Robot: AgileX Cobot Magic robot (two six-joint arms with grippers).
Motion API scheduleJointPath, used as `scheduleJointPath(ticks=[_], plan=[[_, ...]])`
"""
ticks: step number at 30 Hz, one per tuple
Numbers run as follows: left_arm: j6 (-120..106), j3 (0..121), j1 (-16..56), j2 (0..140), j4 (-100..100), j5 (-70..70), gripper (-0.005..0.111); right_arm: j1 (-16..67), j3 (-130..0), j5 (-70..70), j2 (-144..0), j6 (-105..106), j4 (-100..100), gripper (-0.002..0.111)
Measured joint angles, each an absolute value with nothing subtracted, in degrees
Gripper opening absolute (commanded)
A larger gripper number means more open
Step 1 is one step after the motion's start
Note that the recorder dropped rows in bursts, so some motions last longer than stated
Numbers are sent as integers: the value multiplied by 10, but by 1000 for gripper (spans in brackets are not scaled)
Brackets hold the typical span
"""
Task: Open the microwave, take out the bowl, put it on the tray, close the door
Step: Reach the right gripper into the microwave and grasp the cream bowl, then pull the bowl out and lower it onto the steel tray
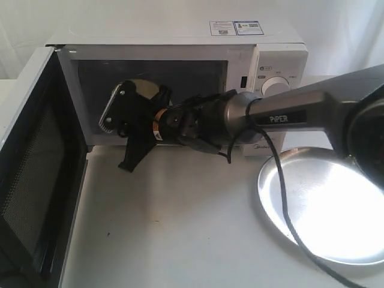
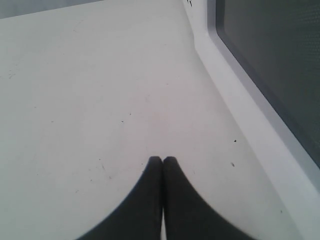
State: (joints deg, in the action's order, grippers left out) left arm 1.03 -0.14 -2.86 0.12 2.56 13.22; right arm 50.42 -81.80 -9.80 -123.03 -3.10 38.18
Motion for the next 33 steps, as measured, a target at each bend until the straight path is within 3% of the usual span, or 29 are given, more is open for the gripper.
scheduleJointPath(ticks=[6, 11, 16, 23, 33], plan=[[10, -1, -29, 1, 26, 132, 0, 574, -780, 58, -1177, -30, 393, 0], [10, -1, -29, 1, 26, 132, 0, 617, -744, 273, -1124, -30, 390, 0], [10, -1, -29, 1, 26, 132, 0, 626, -679, 426, -1066, -49, 324, 0], [10, -1, -29, 1, 26, 132, 0, 628, -536, 455, -975, -130, 300, 0], [10, -1, -29, 1, 26, 132, 0, 629, -409, 506, -942, -541, 634, 0]])
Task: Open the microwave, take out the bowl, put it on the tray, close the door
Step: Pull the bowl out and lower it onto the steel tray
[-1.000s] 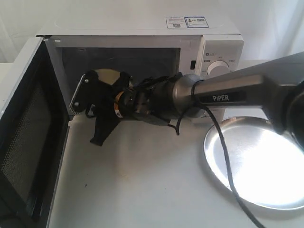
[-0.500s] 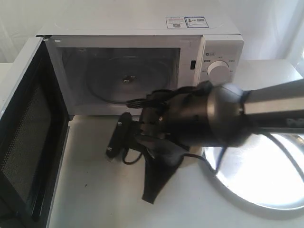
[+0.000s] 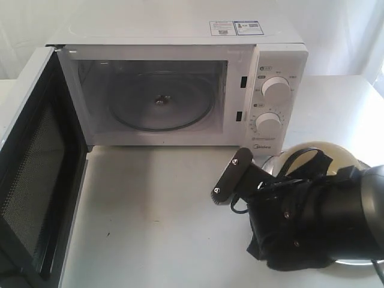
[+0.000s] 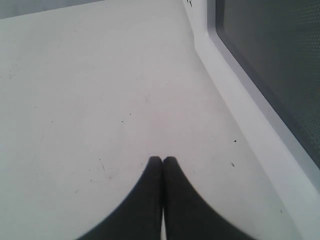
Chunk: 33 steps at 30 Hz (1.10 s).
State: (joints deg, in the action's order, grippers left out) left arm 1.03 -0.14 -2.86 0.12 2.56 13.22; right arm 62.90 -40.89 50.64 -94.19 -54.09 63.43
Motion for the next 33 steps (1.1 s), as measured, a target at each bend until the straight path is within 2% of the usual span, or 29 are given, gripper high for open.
scheduleJointPath(ticks=[5, 8, 12, 15, 17, 20, 23, 28, 33], plan=[[10, -1, -29, 1, 26, 132, 0, 629, -399, 495, -942, -677, 716, 0], [10, -1, -29, 1, 26, 132, 0, 628, -399, 491, -942, -728, 753, 8], [10, -1, -29, 1, 26, 132, 0, 611, -399, 484, -942, -783, 781, 27], [10, -1, -29, 1, 26, 132, 0, 592, -399, 473, -942, -814, 795, 47], [10, -1, -29, 1, 26, 132, 0, 586, -399, 465, -941, -821, 803, 53], [10, -1, -29, 1, 26, 132, 0, 584, -398, 450, -941, -825, 838, 51], [10, -1, -29, 1, 26, 132, 0, 591, -402, 404, -937, -854, 880, 40], [10, -1, -29, 1, 26, 132, 0, 642, -455, 270, -927, -940, 970, 2], [10, -1, -29, 1, 26, 132, 0, 700, -599, 256, -937, -953, 990, 0]])
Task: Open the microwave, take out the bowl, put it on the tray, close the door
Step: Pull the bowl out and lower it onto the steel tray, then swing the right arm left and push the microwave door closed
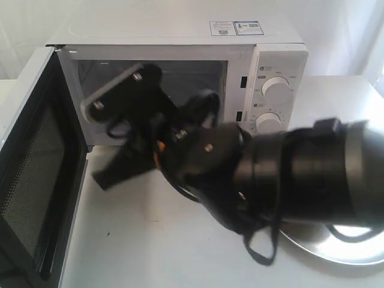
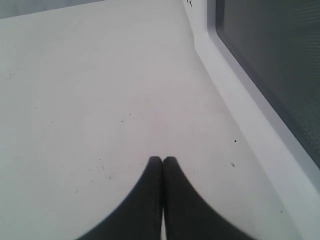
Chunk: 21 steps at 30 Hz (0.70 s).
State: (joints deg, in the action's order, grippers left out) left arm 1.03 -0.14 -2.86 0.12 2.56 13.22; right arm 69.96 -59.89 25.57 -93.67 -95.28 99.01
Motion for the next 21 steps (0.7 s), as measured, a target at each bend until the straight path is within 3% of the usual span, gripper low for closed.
scheduleJointPath(ticks=[9, 14, 17, 21], plan=[[10, -1, -29, 1, 26, 132, 0, 772, -902, 186, -1031, -864, 995, 0], [10, -1, -29, 1, 26, 132, 0, 812, -989, 183, -1119, -711, 996, 0], [10, -1, -29, 1, 26, 132, 0, 834, -995, 255, -1166, -590, 998, 0], [10, -1, -29, 1, 26, 132, 0, 863, -998, 470, -1215, -483, 1007, 0]])
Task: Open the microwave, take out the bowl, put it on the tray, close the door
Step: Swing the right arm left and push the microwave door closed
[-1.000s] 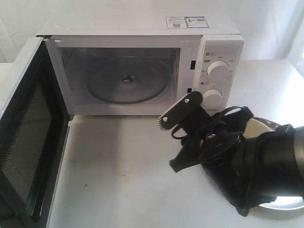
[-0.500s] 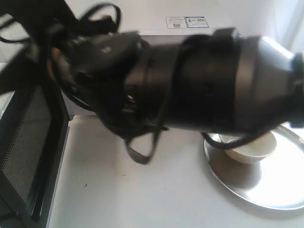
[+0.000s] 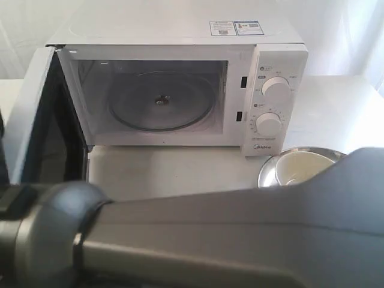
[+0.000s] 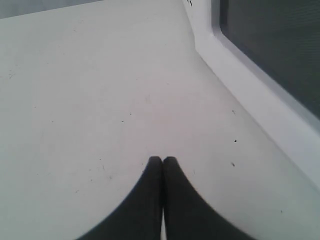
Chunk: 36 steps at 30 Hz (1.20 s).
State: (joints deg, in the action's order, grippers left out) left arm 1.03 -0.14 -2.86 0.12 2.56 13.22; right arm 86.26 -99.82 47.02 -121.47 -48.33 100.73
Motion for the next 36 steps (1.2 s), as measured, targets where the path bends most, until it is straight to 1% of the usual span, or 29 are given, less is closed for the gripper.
scheduleJointPath(ticks=[3, 6, 11, 21, 25, 28, 31, 36], plan=[[10, -1, -29, 1, 26, 132, 0, 866, -998, 613, -1239, -417, 1003, 0], [10, -1, -29, 1, 26, 132, 0, 856, -998, 668, -1250, -359, 996, 0], [10, -1, -29, 1, 26, 132, 0, 809, -998, 683, -1248, -340, 997, 0], [10, -1, -29, 1, 26, 132, 0, 655, -998, 695, -1241, -426, 984, 0], [10, -1, -29, 1, 26, 132, 0, 621, -998, 704, -1239, -447, 985, 0], [10, -1, -29, 1, 26, 132, 0, 616, -998, 708, -1236, -456, 975, 0], [10, -1, -29, 1, 26, 132, 0, 630, -984, 708, -1228, -459, 963, 0], [10, -1, -29, 1, 26, 132, 0, 689, -920, 704, -1194, -470, 964, 0]])
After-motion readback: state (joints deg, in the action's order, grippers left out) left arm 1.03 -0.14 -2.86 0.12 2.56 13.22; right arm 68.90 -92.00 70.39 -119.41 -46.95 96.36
